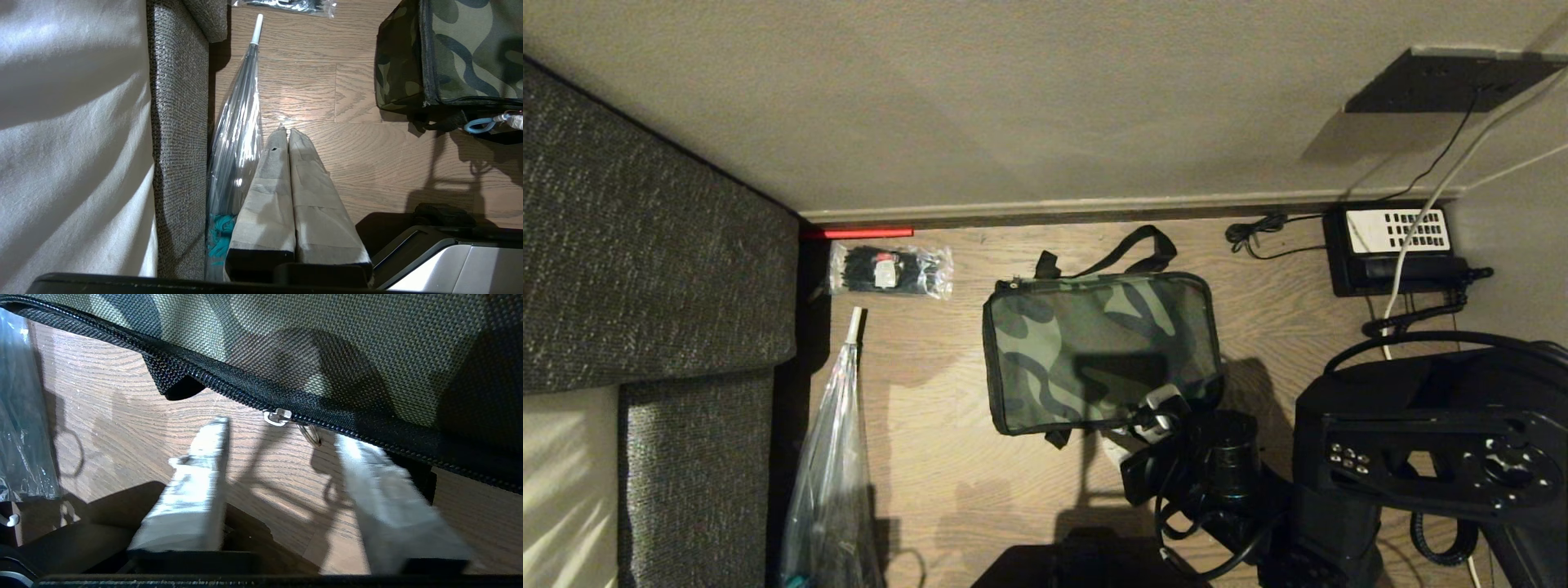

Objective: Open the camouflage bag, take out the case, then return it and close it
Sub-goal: Open the top of the storage box

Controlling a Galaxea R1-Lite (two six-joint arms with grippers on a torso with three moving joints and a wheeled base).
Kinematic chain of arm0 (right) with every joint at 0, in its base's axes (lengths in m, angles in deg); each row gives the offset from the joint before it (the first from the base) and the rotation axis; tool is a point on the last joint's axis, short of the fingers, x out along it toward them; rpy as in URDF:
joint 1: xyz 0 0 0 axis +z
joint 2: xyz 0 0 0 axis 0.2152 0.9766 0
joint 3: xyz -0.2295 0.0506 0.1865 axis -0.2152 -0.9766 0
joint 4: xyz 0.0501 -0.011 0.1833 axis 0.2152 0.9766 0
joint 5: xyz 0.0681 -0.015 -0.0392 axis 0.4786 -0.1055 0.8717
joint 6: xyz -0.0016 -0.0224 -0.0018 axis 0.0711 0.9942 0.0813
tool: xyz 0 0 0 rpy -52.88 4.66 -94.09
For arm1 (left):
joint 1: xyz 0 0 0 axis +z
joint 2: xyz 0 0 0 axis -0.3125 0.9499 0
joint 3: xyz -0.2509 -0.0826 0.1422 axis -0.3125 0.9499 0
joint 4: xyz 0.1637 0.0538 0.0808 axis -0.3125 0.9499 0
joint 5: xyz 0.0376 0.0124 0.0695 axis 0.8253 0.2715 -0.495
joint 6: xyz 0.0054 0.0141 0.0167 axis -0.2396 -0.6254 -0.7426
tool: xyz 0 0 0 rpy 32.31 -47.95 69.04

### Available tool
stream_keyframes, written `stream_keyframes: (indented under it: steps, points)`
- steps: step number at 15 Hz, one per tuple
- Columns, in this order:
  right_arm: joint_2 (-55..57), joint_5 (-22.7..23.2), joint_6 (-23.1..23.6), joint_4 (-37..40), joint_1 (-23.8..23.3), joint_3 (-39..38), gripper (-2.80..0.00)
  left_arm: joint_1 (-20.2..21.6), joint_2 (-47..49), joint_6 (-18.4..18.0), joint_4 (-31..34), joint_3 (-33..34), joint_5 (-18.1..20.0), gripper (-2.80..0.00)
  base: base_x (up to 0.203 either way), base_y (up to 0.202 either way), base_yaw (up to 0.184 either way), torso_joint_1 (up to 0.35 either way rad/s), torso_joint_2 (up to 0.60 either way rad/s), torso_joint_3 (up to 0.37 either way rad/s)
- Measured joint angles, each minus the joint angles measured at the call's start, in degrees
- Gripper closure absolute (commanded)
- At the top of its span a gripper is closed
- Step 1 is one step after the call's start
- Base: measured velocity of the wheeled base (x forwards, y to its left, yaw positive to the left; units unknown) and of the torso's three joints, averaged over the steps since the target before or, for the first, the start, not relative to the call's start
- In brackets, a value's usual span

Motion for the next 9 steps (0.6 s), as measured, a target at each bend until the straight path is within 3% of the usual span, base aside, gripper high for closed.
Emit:
stream_keyframes:
  steps: [9]
  points:
    - [3.1, -0.4, 0.0, -1.4, 0.0, 2.4, -2.8, 0.0, 0.0, 0.0, 0.0, 0.0, 0.0, 0.0, 0.0, 0.0, 0.0, 0.0, 0.0, 0.0]
